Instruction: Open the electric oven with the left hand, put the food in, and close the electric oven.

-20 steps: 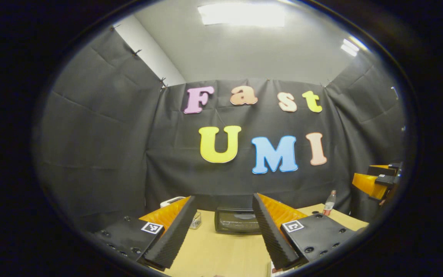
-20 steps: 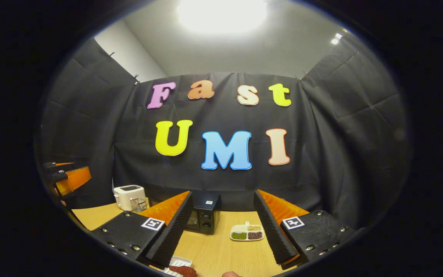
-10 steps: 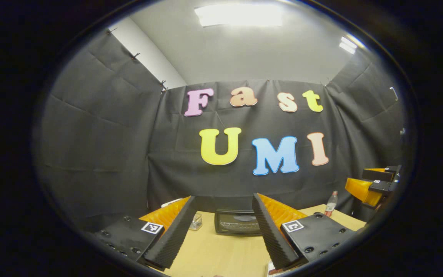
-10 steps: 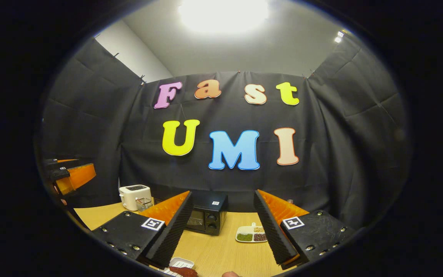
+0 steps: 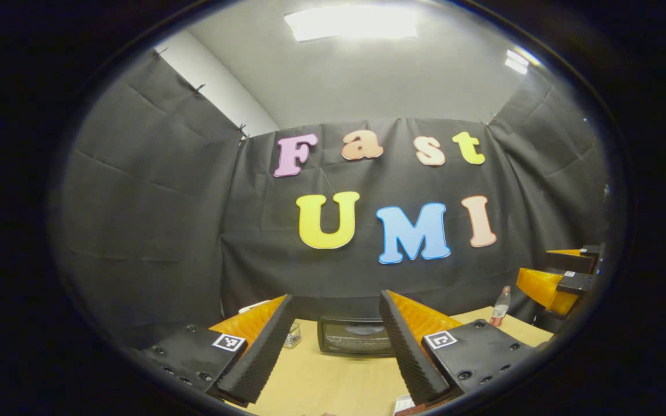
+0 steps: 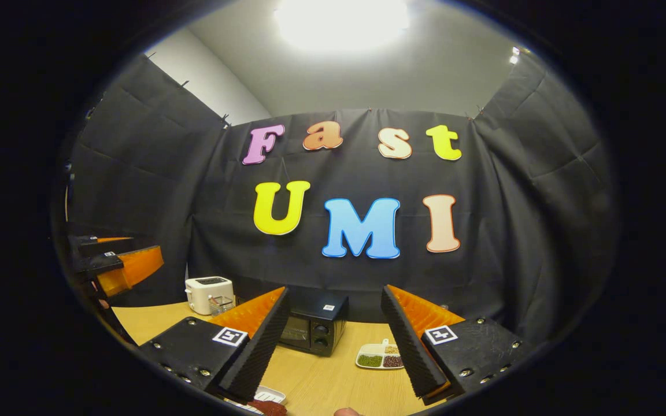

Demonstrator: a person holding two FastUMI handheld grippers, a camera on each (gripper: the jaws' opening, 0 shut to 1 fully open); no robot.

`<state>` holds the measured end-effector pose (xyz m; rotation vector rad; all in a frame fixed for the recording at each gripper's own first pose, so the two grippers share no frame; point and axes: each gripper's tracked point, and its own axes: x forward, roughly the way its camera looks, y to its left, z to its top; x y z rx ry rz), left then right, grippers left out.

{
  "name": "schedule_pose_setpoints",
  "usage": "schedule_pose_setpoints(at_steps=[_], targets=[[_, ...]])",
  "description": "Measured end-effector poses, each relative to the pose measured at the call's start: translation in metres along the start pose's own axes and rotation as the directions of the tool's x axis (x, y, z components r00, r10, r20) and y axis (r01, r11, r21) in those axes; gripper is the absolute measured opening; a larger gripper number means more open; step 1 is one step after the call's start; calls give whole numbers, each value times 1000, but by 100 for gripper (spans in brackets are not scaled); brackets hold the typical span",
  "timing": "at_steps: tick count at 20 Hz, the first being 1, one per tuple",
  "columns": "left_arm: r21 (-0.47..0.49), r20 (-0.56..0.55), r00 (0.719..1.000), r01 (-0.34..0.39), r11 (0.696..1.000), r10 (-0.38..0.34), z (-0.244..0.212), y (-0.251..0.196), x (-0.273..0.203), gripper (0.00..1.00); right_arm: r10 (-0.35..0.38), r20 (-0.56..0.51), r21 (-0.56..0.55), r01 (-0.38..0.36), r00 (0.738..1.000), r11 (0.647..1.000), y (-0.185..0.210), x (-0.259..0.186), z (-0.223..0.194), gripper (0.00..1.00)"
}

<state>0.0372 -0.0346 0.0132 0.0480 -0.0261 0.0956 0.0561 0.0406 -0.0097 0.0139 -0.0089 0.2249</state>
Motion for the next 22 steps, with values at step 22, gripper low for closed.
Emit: schedule_pose_setpoints(at_steps=[22], targets=[[-21,-254,931,265,964,-261,-248,-76,299,99,-426,-120,-118,413,897,903,-60,49,-35,95]])
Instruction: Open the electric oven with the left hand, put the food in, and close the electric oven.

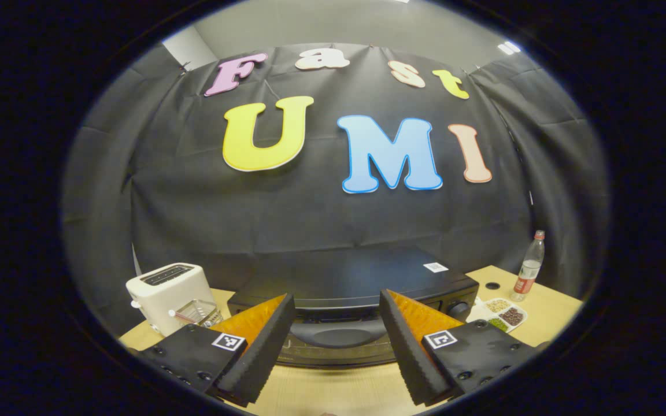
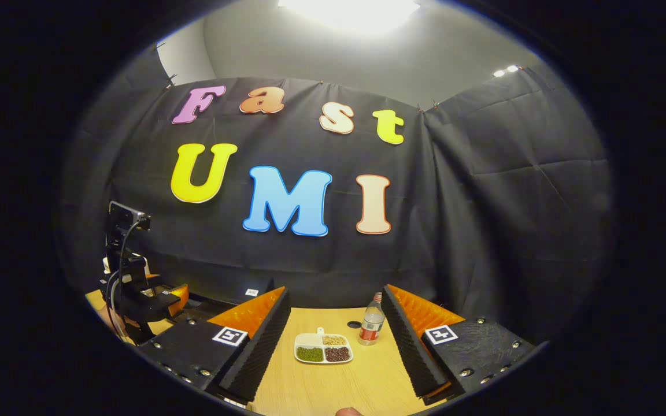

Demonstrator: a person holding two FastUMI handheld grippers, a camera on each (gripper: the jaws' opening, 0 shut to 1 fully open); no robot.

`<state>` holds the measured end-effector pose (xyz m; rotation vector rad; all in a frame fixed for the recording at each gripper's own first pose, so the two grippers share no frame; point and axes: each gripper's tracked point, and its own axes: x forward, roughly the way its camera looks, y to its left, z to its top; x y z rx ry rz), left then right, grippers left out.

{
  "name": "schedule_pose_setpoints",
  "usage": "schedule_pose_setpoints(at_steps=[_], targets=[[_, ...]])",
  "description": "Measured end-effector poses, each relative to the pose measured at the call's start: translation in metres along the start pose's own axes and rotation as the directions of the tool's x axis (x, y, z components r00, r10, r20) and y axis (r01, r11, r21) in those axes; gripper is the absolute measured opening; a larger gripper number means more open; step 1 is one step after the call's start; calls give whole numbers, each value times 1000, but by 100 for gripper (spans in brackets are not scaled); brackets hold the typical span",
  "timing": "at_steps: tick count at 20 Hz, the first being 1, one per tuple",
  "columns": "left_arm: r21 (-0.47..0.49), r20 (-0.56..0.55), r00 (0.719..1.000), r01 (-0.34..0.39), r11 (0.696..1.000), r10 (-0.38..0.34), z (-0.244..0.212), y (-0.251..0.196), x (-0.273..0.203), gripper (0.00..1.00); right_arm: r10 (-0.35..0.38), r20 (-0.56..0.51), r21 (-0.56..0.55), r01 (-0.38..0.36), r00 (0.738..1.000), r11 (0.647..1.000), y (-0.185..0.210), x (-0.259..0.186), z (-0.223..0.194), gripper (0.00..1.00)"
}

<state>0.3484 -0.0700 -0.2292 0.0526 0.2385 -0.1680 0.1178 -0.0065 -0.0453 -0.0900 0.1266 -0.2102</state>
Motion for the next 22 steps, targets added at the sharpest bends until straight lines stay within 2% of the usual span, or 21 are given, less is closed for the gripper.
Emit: schedule_pose_setpoints(at_steps=[4,6,11,12,13,15,16,17,22], targets=[[6,-74,997,-30,1000,30,-31,0,18,97,-21,-20,-28,20,1000,999,-6,-1,-4,95],[-33,-61,997,-52,998,49,-29,1,16,96,-14,-16,-51,13,1000,999,-5,-2,-4,95],[-37,-63,996,-65,997,62,-39,-2,-16,99,6,6,-54,-6,1000,999,-8,-7,1,96],[-44,-70,996,-64,997,61,-43,-2,-23,96,11,5,-53,-11,1000,999,-8,-8,-1,96],[-49,-75,995,-63,997,59,-47,-3,-31,99,14,4,-55,-14,1000,998,-9,-9,-1,96],[-50,-89,995,-59,997,54,-58,-3,-46,99,23,2,-47,-22,1000,999,-11,-13,-3,96],[-52,-99,994,-58,997,53,-63,-4,-52,94,28,0,-42,-28,1000,999,-11,-14,-3,96],[-53,-112,992,-59,997,52,-69,-5,-59,99,31,-2,-40,-31,1000,999,-12,-16,-4,96],[-21,-171,984,-61,998,56,-106,-10,-84,96,50,-21,-49,-51,999,997,-15,-27,-13,96]])
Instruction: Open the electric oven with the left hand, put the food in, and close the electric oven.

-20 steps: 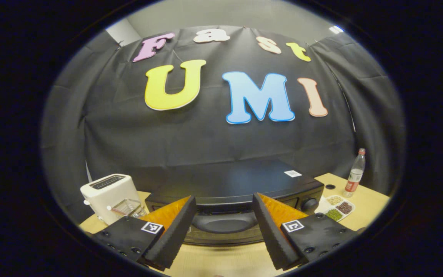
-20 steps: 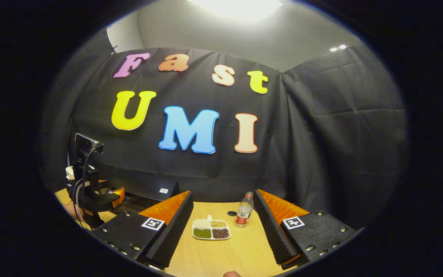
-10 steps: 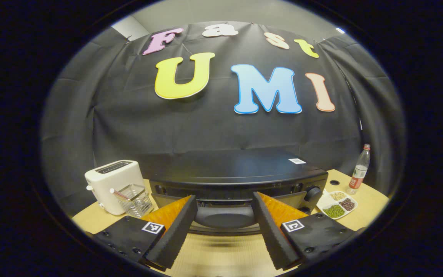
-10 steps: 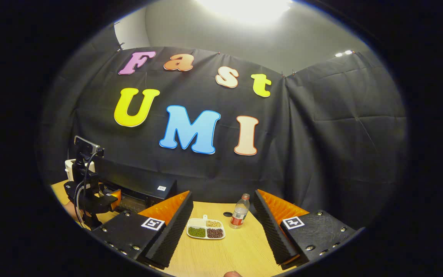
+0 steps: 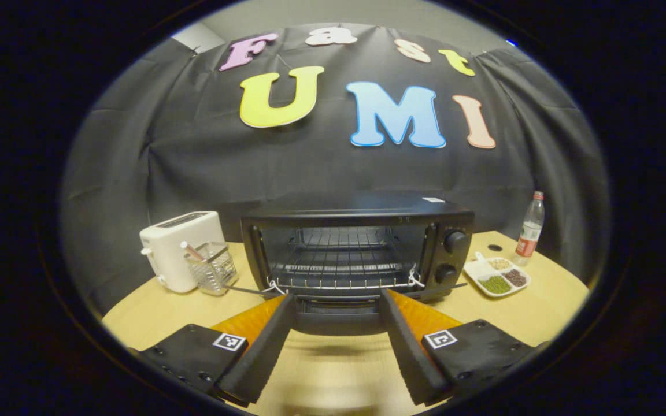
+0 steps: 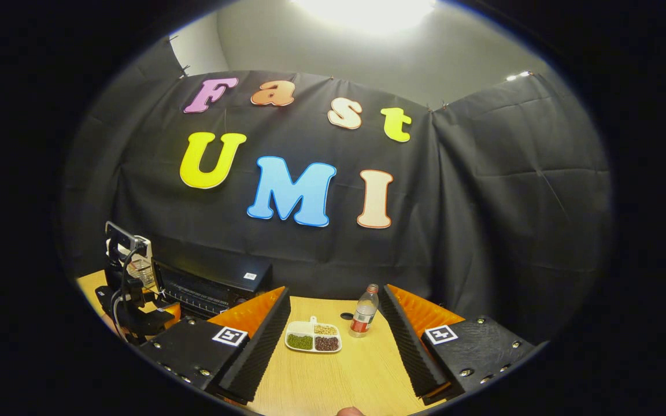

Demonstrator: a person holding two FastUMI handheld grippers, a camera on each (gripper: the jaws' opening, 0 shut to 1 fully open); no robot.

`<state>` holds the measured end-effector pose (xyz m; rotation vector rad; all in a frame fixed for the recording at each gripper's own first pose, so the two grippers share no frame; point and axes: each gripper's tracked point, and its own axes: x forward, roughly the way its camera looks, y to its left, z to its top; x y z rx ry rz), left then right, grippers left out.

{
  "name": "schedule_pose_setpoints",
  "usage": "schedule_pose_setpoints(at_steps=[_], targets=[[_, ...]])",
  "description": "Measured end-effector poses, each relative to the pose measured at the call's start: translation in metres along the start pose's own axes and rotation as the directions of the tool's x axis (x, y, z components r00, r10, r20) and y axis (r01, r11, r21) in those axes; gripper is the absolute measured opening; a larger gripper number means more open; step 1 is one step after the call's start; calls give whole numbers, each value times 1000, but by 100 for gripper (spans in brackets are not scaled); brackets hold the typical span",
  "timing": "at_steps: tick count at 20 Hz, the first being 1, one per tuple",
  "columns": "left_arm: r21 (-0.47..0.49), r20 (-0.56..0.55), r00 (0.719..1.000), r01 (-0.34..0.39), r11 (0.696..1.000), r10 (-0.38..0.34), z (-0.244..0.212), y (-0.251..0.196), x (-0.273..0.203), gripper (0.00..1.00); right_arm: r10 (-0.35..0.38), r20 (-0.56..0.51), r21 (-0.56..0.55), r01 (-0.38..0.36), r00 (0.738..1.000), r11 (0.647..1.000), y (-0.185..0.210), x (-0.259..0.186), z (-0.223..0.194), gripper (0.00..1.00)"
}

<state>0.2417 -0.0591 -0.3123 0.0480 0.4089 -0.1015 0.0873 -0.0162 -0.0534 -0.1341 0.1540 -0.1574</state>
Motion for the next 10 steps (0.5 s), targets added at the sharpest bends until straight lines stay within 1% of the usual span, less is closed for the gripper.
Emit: schedule_pose_setpoints(at_steps=[4,6,7,8,9,10], targets=[[28,-47,999,3,1000,-2,-36,-3,-9,98,8,-26,-8,-8,1000,1000,-4,-11,-8,96],[36,-98,995,-6,999,9,-61,-4,-13,99,17,-39,-21,-17,999,1000,-4,-17,-12,96],[43,-129,991,-15,999,21,-72,-1,-16,97,26,-47,-24,-27,999,999,-3,-20,-13,96],[42,-139,990,-22,999,27,-76,0,-19,96,36,-57,-27,-37,998,999,-2,-24,-17,96],[31,-134,991,-25,999,29,-76,0,-25,98,46,-66,-31,-49,997,998,-1,-27,-19,96],[19,-121,992,-28,999,30,-72,0,-31,96,60,-73,-36,-63,996,997,1,-31,-22,96]])
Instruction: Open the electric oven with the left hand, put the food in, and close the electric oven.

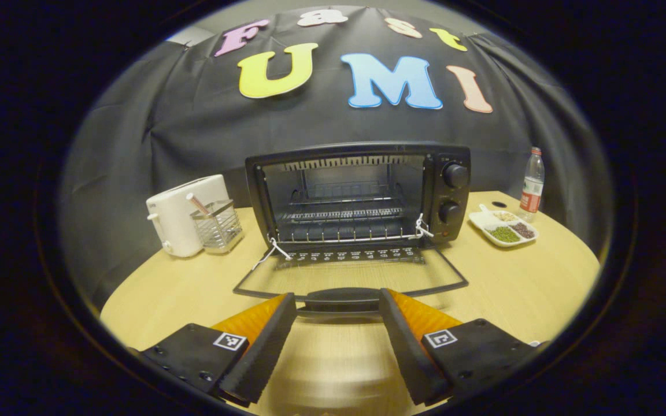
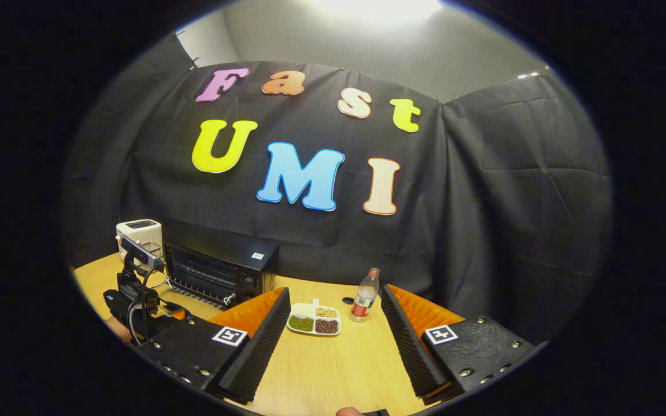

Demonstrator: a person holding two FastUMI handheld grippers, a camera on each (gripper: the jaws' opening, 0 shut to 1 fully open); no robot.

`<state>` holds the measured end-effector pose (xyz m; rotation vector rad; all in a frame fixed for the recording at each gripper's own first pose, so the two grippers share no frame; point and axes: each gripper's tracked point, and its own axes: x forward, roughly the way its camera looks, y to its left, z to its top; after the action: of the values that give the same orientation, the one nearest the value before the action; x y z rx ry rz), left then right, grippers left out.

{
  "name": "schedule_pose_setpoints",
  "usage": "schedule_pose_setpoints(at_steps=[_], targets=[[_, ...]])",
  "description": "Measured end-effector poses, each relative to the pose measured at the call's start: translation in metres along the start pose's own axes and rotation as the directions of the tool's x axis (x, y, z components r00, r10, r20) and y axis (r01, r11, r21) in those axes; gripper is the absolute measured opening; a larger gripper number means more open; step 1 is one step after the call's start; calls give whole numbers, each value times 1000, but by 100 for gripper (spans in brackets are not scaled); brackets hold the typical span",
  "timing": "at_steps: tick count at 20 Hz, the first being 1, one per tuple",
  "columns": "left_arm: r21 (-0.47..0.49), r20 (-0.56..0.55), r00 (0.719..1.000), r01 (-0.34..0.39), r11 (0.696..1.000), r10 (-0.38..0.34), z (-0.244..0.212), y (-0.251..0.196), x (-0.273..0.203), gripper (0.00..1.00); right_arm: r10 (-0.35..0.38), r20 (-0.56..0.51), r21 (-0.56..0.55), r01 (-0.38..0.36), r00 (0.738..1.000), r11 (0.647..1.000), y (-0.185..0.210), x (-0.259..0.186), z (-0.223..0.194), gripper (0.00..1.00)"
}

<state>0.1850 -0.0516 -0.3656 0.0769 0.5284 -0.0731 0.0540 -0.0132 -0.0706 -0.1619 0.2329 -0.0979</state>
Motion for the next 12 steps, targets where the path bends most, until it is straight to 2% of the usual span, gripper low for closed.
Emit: schedule_pose_setpoints(at_steps=[6,9,12], targets=[[-16,146,989,-15,1000,17,54,9,-75,96,150,-86,39,-147,985,988,33,-11,-38,96],[-23,223,974,-24,999,29,87,14,-122,98,269,-144,101,-256,952,961,61,-19,-65,96],[-37,283,958,-32,999,42,112,17,-166,98,334,-195,139,-311,922,940,79,-22,-93,96]])
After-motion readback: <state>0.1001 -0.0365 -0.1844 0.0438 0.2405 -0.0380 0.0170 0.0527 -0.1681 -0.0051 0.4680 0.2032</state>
